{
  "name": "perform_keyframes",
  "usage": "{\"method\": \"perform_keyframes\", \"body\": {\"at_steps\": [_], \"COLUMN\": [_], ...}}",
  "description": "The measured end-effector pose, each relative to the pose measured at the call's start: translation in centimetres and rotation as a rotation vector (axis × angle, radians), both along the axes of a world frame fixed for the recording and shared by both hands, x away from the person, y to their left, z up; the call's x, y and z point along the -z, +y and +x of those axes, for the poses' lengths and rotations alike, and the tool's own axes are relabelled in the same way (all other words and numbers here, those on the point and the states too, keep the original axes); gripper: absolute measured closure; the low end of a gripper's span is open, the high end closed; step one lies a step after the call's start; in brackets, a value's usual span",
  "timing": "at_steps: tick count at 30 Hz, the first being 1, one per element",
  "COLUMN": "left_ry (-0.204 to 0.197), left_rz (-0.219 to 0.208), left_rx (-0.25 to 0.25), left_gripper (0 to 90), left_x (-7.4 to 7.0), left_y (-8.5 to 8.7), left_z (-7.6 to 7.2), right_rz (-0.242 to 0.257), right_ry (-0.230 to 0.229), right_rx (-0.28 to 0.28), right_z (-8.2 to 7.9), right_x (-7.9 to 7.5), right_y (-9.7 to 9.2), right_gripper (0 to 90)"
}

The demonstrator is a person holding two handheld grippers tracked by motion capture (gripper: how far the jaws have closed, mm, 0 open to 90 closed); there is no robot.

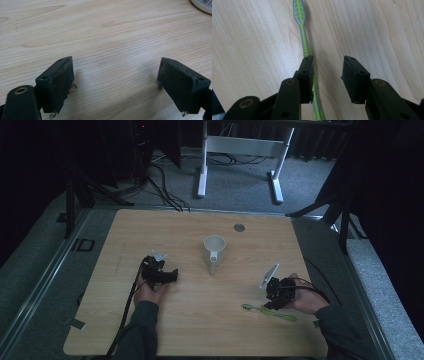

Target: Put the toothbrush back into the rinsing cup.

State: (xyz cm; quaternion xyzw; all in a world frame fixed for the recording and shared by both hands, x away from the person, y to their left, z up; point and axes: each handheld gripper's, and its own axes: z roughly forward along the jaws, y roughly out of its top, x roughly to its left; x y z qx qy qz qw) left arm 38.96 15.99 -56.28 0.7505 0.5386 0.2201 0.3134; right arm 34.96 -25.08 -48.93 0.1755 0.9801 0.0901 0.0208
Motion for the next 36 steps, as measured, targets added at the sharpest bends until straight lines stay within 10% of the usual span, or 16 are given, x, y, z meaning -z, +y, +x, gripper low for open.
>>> {"method": "perform_keyframes", "body": {"at_steps": [36], "left_ry": [-0.001], "left_rz": [0.000], "left_rx": [0.000], "left_gripper": [14.4], "left_x": [0.0], "left_y": [0.0], "left_z": [0.0], "right_rz": [-0.058], "right_ry": [0.040], "right_rx": [-0.054], "right_z": [-1.3], "right_x": [1.2], "right_y": [1.0], "right_gripper": [66.2]}}
